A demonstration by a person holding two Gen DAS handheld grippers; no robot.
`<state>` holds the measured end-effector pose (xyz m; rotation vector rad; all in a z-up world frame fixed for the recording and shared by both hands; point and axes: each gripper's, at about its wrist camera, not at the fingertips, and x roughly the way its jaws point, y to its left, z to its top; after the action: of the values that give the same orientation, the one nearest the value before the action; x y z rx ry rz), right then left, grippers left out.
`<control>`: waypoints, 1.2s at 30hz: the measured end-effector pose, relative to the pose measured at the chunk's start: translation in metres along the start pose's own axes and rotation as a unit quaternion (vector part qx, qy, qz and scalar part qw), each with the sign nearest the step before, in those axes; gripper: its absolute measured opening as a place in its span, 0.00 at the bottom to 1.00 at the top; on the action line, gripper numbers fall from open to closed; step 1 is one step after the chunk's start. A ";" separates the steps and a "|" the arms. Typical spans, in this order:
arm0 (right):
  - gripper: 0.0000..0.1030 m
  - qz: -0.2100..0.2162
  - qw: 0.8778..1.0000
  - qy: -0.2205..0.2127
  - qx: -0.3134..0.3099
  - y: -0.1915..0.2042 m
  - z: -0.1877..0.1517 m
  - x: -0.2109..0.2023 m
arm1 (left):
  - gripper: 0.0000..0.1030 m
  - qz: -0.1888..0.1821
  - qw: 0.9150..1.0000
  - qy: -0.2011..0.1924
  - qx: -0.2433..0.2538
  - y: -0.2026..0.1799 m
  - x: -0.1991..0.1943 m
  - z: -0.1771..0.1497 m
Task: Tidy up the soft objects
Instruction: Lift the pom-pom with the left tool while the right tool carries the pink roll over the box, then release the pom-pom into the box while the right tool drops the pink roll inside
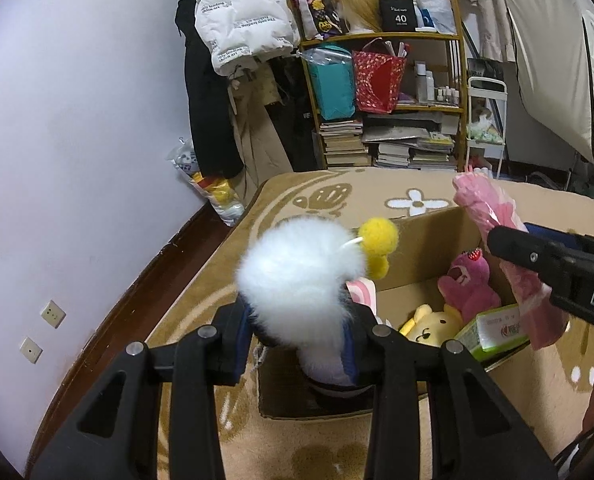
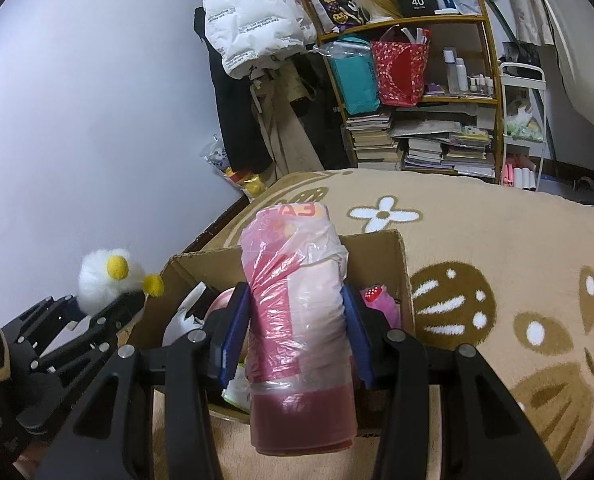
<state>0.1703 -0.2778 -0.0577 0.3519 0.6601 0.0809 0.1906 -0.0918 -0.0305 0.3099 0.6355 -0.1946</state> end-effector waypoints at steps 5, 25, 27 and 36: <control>0.49 0.004 1.000 0.009 0.013 -0.005 -0.002 0.005 | 0.36 -0.005 1.000 0.009 0.001 -0.002 0.004 -0.002; 0.86 0.001 1.000 0.008 0.007 -0.001 -0.005 -0.005 | 0.83 0.000 1.000 0.011 -0.014 0.008 -0.007 -0.003; 0.90 -0.001 1.000 0.006 0.006 0.000 -0.004 -0.011 | 0.86 0.001 1.000 0.009 -0.019 0.011 -0.013 -0.003; 1.00 -0.022 0.999 0.012 -0.024 0.014 -0.003 -0.048 | 0.98 -0.011 0.999 -0.005 -0.032 0.024 -0.051 -0.010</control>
<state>0.1317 -0.2731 -0.0270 0.2905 0.6887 0.0601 0.1517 -0.0616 -0.0015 0.2396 0.6337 -0.1967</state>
